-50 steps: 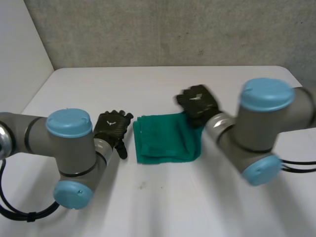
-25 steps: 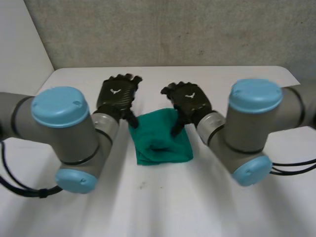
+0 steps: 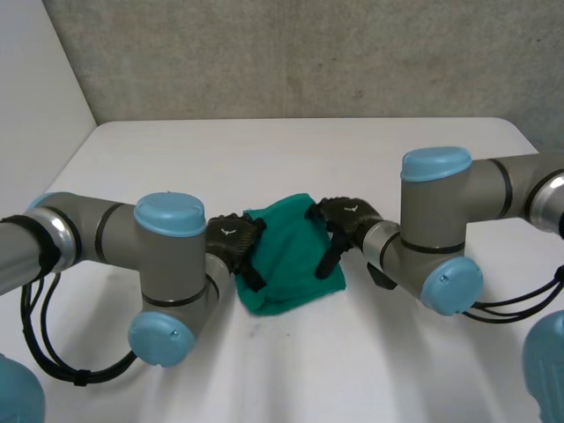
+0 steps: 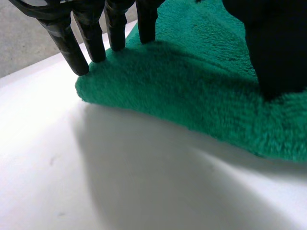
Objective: Fold the towel.
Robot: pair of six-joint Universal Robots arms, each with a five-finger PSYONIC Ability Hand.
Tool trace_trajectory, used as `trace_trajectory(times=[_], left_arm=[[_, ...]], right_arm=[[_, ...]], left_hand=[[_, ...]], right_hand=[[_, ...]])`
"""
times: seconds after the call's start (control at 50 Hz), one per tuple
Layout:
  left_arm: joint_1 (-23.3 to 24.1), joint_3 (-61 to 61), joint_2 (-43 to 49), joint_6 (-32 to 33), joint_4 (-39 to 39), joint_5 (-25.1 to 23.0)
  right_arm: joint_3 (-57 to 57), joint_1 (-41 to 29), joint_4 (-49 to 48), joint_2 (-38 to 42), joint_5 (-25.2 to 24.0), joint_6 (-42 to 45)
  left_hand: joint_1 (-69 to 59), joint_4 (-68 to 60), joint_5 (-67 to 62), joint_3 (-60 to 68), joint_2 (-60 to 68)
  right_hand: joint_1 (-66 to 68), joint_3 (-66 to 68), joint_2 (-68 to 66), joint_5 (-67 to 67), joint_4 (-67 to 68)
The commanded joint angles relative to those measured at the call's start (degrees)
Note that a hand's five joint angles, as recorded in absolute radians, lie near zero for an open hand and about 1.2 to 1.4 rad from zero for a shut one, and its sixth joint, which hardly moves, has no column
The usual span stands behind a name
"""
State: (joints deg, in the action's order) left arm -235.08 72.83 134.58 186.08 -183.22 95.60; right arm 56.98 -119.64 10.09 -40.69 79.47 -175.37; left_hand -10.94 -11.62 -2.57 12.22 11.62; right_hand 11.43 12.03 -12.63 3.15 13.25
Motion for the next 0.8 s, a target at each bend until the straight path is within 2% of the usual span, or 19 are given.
trace_trajectory(times=[0.02, 0.16, 0.18, 0.26, 0.32, 0.44, 0.5, 0.6, 0.8], left_arm=[[-0.3, 0.8, -5.1, 2.7, 0.1, -0.2], [-1.3, 0.0, -15.6, 2.5, -0.1, -0.5], [-1.8, -0.1, -16.9, 2.5, 0.0, -0.5], [-6.6, -0.2, -24.4, 2.2, 1.0, -0.6], [-7.9, -0.7, -27.1, 1.8, 2.6, -0.6], [-11.4, -2.5, -31.9, -1.6, 10.8, -0.8], [-13.4, -2.4, -33.7, -3.6, 13.8, -2.9], [-14.1, -2.0, -35.3, -5.9, 14.3, -6.6], [-14.3, -0.8, -36.6, -6.0, 13.9, -7.1]], right_arm=[[2.3, 0.1, -0.8, -6.6, 3.6, 1.4], [4.8, 1.7, -4.2, -14.2, 8.7, 1.2], [6.3, 2.8, -6.2, -18.2, 11.6, 1.1], [8.1, 5.0, -8.9, -24.1, 15.2, 1.3], [8.4, 6.3, -9.2, -26.5, 16.3, 1.3], [8.5, 9.5, -8.3, -31.5, 16.9, 1.5], [8.5, 10.3, -7.3, -33.2, 16.8, 1.6], [8.6, 10.4, -6.3, -34.2, 16.3, 1.6], [10.1, 9.6, -6.8, -34.4, 15.8, 1.8]], left_hand=[[-0.8, -0.1, 0.8, -0.5, 0.1], [-0.1, 0.6, 1.5, -1.2, -0.6], [-0.1, 0.6, 1.5, -1.2, -0.6], [-0.1, 0.6, 1.5, -1.2, -0.6], [0.0, 0.7, 1.7, -1.3, -0.7], [0.9, 1.6, 2.6, -2.2, -1.6], [0.9, 1.6, 2.6, -2.2, -1.6], [0.9, 1.6, 2.6, -2.2, -1.6], [0.9, 1.6, 2.6, -2.2, -1.6]], right_hand=[[-1.4, -2.0, 2.6, -3.2, -3.3], [-1.4, -2.0, 2.6, -3.2, -3.3], [-1.4, -2.0, 2.6, -3.2, -3.3], [-1.4, -2.0, 2.6, -3.2, -3.3], [-1.4, -2.0, 2.6, -3.2, -3.3], [-1.4, -2.0, 2.6, -3.2, -3.3], [-1.4, -2.0, 2.6, -3.2, -3.3], [-1.4, -2.0, 2.6, -3.2, -3.3], [-1.4, -2.0, 2.6, -3.2, -3.3]])
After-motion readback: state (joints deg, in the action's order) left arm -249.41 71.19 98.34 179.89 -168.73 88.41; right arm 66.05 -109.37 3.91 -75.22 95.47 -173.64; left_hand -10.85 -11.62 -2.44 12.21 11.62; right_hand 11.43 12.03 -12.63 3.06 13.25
